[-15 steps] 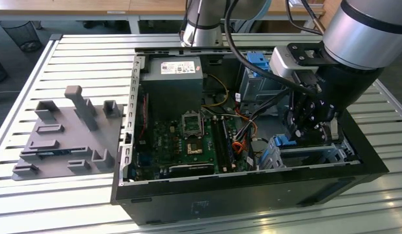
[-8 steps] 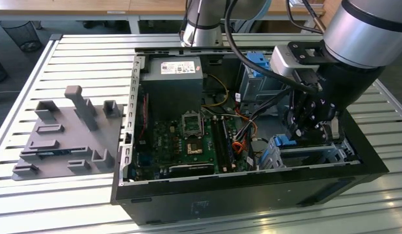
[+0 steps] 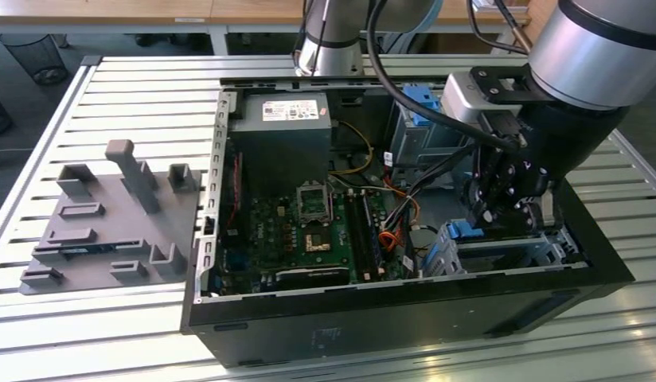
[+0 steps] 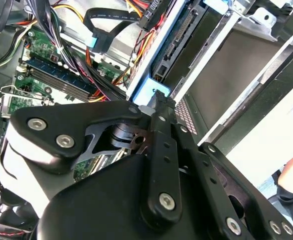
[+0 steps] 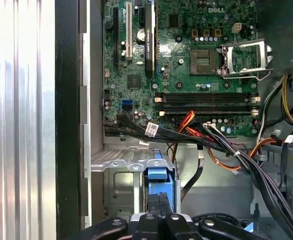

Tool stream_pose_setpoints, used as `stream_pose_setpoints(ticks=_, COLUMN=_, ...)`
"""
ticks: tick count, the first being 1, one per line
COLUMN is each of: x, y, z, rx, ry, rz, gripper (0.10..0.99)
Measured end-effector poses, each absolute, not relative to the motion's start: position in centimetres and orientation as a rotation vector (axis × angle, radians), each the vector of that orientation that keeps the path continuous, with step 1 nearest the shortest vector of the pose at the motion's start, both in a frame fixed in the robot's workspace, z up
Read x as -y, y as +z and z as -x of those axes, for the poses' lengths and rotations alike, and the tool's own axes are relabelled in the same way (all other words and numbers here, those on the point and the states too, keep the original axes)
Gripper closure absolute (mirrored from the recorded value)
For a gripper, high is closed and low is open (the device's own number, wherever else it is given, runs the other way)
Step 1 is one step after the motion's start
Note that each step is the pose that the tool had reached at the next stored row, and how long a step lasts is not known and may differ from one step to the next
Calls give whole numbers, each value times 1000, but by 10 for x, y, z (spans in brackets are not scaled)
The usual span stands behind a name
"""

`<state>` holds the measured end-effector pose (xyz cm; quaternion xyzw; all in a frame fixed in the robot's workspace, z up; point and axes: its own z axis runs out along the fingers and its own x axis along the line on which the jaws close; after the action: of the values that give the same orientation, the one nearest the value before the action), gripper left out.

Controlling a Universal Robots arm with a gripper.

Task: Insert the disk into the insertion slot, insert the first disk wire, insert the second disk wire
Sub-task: 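Insert the first disk wire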

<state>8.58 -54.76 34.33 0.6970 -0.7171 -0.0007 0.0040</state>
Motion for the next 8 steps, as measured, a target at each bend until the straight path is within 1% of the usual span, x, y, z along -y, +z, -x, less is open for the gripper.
stream_pose_setpoints(ticks=8, x=548, y=344, z=-88, rx=2247, ry=-2, rz=-2184, gripper=980)
